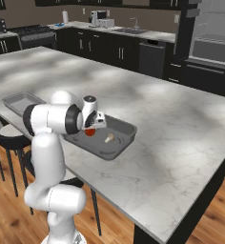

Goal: Place the cold items (mushroom and tomato) from the fridge in one tupperware on the dining counter. Place the warm items (kebab skewer and hot dog) in the stove area in another tupperware.

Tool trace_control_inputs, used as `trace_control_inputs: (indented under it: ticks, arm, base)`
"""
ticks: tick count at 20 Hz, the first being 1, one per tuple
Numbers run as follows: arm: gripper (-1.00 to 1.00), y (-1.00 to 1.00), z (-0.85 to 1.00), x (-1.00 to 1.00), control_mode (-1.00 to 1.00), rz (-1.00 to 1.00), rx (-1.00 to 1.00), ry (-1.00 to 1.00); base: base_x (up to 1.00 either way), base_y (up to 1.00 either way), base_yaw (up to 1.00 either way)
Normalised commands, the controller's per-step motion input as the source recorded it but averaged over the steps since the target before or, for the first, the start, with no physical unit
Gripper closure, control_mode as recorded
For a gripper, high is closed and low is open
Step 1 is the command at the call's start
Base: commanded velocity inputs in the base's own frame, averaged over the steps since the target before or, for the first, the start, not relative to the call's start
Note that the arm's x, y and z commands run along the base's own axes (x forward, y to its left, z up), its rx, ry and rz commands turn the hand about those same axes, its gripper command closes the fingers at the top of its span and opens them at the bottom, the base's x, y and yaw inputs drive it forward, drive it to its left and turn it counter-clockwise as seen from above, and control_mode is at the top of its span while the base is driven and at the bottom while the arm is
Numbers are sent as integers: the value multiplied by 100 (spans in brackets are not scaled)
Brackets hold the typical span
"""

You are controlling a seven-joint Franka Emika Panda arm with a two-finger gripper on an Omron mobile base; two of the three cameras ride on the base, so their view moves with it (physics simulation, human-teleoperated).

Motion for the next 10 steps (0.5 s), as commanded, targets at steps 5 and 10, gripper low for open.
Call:
trace_control_inputs:
  ticks: [5,10]
  arm:
    - [100,0,-24,46,-100,0,0,0]
    - [-100,-13,-2,6,-100,-2,3,-2]
  base:
    - [0,0,0]
    - [0,0,0]
